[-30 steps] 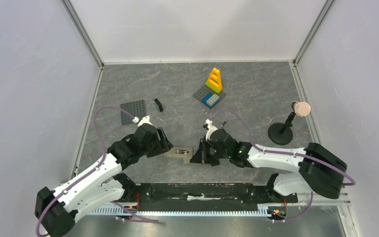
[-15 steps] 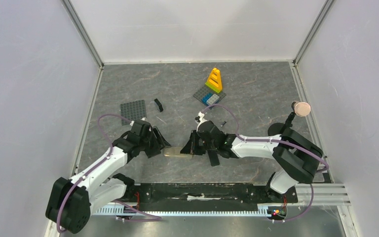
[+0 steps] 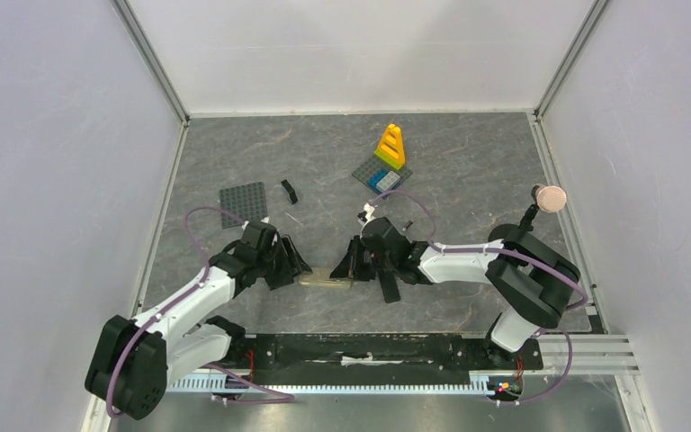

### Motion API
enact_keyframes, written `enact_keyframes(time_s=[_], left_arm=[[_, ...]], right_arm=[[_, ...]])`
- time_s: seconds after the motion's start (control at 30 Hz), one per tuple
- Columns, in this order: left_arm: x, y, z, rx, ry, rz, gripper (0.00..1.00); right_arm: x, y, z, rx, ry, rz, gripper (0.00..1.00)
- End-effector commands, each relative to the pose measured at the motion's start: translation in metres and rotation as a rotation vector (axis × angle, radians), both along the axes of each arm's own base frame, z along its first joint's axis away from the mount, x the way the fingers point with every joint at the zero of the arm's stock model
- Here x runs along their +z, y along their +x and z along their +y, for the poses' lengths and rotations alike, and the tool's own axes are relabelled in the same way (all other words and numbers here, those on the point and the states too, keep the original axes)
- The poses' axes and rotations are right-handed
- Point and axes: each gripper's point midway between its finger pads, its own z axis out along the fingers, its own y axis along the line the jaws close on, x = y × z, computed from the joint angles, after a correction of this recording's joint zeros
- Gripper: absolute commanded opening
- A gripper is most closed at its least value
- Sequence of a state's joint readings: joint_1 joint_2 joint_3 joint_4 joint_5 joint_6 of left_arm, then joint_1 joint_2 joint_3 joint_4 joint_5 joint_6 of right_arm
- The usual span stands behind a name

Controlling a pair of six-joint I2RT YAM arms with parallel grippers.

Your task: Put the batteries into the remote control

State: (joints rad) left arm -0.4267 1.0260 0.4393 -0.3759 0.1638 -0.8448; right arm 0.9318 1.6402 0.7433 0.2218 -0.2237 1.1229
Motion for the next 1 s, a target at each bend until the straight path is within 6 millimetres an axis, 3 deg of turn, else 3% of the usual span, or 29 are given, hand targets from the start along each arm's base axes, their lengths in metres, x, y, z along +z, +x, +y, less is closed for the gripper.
enact_keyframes(time_s=[0.0,0.67,0.97], left_arm=[[-0.002,0.002,-0.001,-0.048,0.003,-0.032,0.64],[-0.017,-0.006,0.001,-0.054,0.012,0.004,0.63],[-0.018,-0.006,0.001,-0.059,0.012,0.006,0.62]], right_arm=[[0.013,0.006,0.010,0.004,0.047,-0.011,0.00],[-0.005,0.008,0.000,-0.045,-0.008,0.050,0.00],[-0.006,0.006,0.005,-0.005,-0.033,0.066,0.02]])
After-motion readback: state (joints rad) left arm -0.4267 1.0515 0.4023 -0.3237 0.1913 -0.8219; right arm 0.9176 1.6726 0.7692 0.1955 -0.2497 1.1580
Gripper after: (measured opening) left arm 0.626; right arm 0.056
